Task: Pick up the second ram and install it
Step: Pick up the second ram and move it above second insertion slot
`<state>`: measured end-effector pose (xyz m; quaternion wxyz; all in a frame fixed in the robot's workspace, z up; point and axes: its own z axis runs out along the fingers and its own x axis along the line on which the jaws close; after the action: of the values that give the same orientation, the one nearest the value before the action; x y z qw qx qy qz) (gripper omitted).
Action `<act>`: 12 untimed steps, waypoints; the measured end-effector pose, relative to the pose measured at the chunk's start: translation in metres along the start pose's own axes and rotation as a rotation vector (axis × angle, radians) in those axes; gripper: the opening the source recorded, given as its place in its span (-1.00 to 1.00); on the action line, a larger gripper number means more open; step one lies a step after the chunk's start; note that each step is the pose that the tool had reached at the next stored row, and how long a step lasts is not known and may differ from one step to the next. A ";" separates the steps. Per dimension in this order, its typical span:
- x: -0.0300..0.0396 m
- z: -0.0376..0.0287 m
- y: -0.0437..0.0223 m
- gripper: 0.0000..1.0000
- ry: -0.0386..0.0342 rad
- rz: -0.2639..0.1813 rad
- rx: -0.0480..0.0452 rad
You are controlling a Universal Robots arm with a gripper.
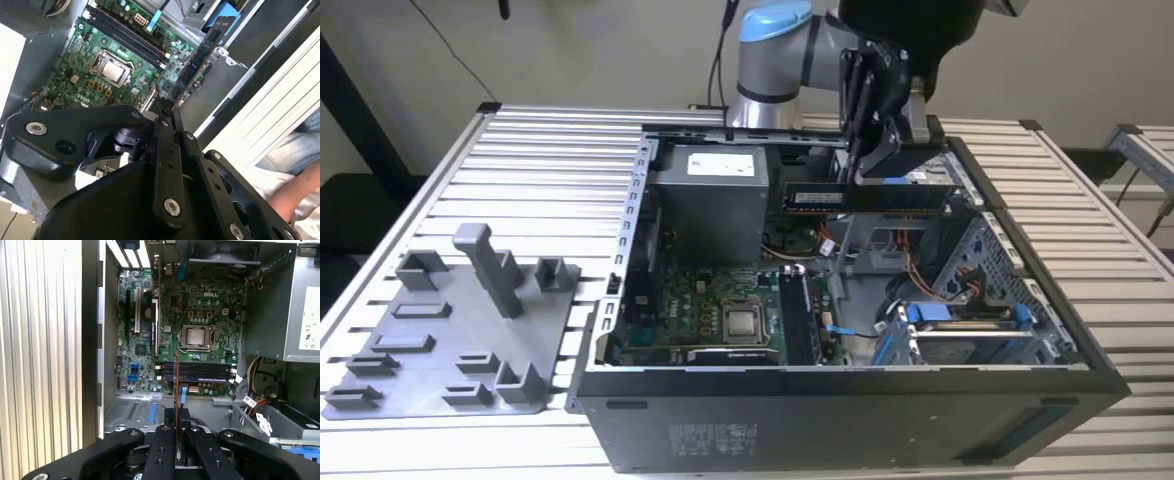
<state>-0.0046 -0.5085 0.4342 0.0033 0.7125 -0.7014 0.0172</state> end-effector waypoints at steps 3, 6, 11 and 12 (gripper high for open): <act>0.0001 0.0000 -0.0032 -0.73 0.0000 0.000 0.0000; 0.0000 0.0001 -0.0032 -0.73 0.0001 0.000 -0.0001; -0.0095 -0.0001 -0.0034 -0.73 0.0000 0.002 0.0000; -0.0122 -0.0002 -0.0035 -0.73 0.0002 0.002 -0.0001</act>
<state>-0.0013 -0.4963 0.4342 0.0034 0.7117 -0.7023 0.0172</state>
